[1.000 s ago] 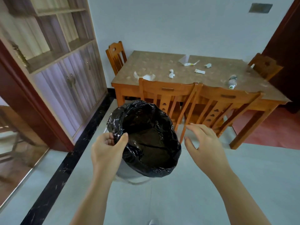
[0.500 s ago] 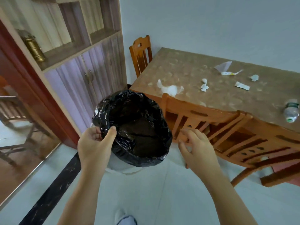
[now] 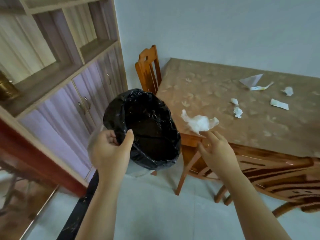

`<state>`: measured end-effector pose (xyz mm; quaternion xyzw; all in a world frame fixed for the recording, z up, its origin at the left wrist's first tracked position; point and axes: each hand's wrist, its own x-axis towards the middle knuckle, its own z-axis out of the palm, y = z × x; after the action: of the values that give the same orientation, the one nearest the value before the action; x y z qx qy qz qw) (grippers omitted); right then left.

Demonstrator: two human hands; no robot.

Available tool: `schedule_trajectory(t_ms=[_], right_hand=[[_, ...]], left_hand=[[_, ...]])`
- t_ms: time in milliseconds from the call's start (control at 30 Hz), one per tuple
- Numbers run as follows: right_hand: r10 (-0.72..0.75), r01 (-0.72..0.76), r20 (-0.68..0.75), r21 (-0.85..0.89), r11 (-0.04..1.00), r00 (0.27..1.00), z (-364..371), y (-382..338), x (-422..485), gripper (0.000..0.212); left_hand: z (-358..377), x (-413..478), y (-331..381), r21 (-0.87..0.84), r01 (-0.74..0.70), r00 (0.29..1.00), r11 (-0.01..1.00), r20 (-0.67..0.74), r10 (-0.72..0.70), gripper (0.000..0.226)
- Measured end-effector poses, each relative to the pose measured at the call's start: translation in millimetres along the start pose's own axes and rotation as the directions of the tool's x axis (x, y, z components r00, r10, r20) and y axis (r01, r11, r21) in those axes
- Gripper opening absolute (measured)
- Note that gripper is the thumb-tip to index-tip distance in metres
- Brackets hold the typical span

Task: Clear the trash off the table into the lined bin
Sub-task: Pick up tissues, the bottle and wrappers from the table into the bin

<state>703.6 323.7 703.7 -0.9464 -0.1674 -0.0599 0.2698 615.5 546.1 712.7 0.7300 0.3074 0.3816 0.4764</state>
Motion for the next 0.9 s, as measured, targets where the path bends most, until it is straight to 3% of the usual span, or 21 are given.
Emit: schedule_trajectory(t_ms=[200, 467, 733, 900], right_hand=[[0.117, -0.117, -0.006, -0.023, 0.993, 0.993, 28, 30, 70, 0.036], [0.175, -0.163, 0.176, -0.078, 0.984, 0.969, 70, 102, 176, 0.040], [0.266, -0.188, 0.355, -0.237, 0.953, 0.896, 111, 151, 207, 0.049], [0.319, -0.224, 0.339, -0.291, 0.930, 0.885, 128, 161, 211, 0.048]], left_hand=[[61, 64, -3, -0.020, -0.011, 0.997, 1.000, 0.072, 0.013, 0.024], [150, 130, 2, 0.035, -0.065, 0.983, 0.997, 0.176, 0.058, 0.030], [207, 166, 8, 0.020, -0.079, 0.971, 0.997, 0.228, 0.072, 0.022], [230, 182, 7, 0.015, -0.098, 0.957, 0.995, 0.275, 0.090, 0.021]])
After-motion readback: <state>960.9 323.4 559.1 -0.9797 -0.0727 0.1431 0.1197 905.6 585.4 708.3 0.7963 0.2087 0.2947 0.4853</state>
